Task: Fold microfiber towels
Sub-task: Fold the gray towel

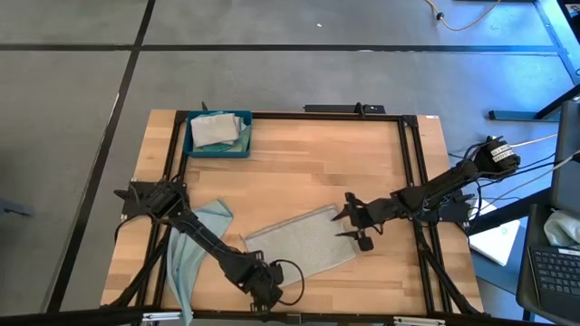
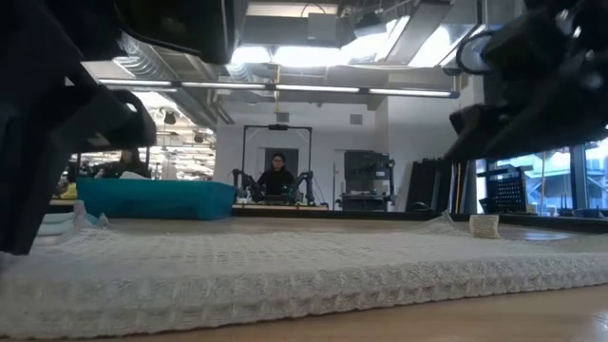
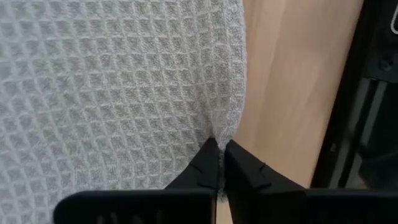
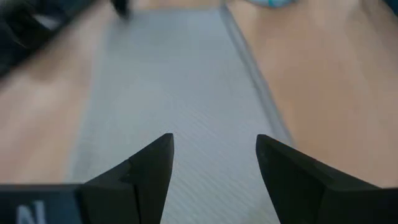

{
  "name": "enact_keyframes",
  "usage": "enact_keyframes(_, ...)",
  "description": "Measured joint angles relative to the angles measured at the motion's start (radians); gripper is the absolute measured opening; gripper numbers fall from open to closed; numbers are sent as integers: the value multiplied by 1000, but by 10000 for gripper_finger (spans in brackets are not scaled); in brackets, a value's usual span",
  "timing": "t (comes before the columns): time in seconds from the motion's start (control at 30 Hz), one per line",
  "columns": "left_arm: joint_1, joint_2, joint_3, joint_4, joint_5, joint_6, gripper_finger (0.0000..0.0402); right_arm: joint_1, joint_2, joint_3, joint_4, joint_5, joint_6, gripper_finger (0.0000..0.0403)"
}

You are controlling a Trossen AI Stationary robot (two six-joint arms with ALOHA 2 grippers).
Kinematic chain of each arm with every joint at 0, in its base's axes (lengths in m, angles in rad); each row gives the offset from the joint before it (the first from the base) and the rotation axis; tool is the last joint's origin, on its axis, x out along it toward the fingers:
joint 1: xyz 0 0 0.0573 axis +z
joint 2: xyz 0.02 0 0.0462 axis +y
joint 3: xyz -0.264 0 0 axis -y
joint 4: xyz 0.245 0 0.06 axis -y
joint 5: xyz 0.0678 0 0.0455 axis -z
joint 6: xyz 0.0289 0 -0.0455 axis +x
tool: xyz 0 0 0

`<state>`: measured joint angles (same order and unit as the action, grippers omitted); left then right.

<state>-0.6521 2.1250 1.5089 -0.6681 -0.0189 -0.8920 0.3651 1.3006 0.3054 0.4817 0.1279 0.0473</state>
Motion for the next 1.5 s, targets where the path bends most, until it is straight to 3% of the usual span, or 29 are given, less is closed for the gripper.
enact_keyframes(0.23,35,7,43,-59,79,94,2,0,0,3,76,-71,3,232)
enact_keyframes(0.53,93,5,255,-384,-50,329,1,10,0,5,128,-145,68,232)
enact_keyframes(0.77,183,2,340,-434,-136,459,1,103,10,29,187,-5,81,232)
enact_keyframes(0.9,222,2,340,-446,-136,493,0,146,90,112,188,58,81,232)
enact_keyframes(1.17,256,2,340,-446,-117,510,1,135,333,326,184,63,121,232)
enact_keyframes(1.5,254,-1,341,-440,-118,446,1,92,457,486,108,94,218,232)
